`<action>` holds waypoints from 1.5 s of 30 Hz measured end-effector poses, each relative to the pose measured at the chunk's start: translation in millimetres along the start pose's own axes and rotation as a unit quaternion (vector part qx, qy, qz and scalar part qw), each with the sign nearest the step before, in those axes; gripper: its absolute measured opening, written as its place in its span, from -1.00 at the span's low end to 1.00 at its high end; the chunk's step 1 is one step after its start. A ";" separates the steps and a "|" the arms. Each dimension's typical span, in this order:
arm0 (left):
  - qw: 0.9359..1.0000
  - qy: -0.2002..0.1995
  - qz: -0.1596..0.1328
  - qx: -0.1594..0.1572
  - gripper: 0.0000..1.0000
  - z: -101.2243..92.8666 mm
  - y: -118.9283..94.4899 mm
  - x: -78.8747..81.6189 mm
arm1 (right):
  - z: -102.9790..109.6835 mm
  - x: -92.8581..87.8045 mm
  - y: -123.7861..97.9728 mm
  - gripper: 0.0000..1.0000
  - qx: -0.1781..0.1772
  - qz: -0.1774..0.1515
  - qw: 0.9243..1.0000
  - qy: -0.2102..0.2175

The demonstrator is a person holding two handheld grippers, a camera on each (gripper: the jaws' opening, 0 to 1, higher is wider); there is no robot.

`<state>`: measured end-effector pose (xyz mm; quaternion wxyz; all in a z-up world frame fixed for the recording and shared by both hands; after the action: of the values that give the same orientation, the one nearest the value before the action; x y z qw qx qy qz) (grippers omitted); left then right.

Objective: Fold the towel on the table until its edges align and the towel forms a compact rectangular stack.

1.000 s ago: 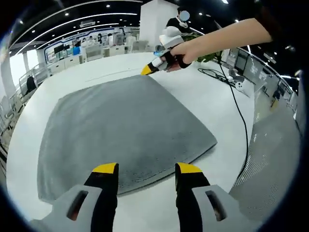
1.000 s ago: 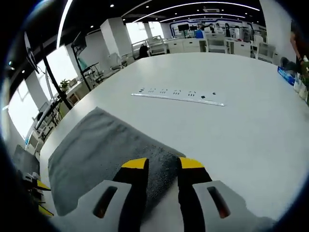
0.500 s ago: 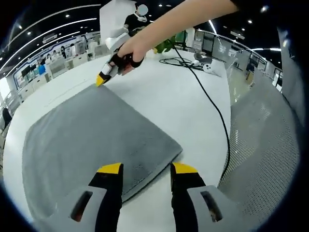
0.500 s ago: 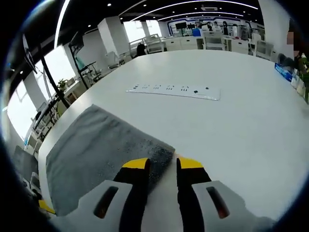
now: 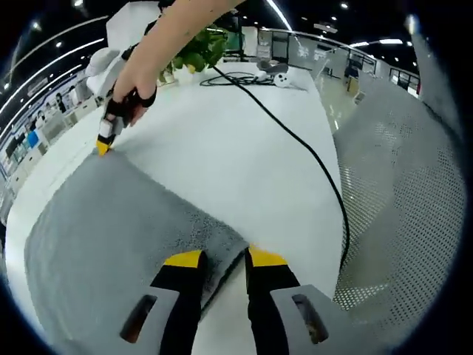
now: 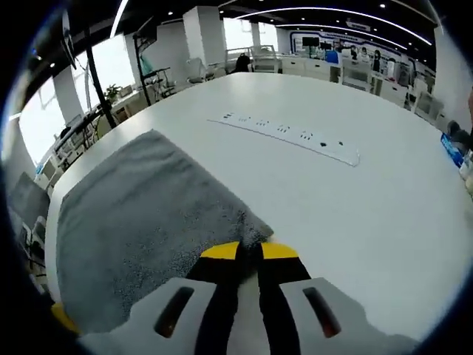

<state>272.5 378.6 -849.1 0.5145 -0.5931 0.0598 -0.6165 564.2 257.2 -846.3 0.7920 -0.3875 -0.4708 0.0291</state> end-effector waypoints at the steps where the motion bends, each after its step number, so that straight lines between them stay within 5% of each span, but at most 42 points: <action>1: 1.000 0.008 0.002 -0.004 -0.56 -1.4 0.6 2.7 | -0.4 1.5 -1.0 -0.87 0.003 0.004 1.000 -0.007; 4: 0.999 0.033 -0.005 -0.003 -0.59 -5.3 3.6 9.3 | 1.7 3.4 -4.5 -0.88 0.002 0.007 1.000 -0.014; 23: 0.998 0.040 -0.028 -0.033 -0.86 -21.1 35.5 43.1 | -21.3 -6.3 -4.5 -0.94 0.007 -0.002 1.000 -0.015; 45: 0.990 0.078 -0.077 -0.091 -0.86 -73.0 79.6 107.0 | -72.0 -55.3 -76.5 -0.95 -0.027 0.006 1.000 0.007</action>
<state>284.4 227.1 -853.0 0.4033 -0.5899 0.1099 -0.6908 564.5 138.8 -855.7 0.7848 -0.4112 -0.4634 0.0181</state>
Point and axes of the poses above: the point that each gripper's makers call its tool centre point, and the gripper's own axes: y roughly forward along the fingers, z roughly to its left, x roughly out of its top, the point moved 9 cm from there along -y, roughly backward along the fingers, and after that the axes turned 14 degrees about x, right-handed, at the moved point
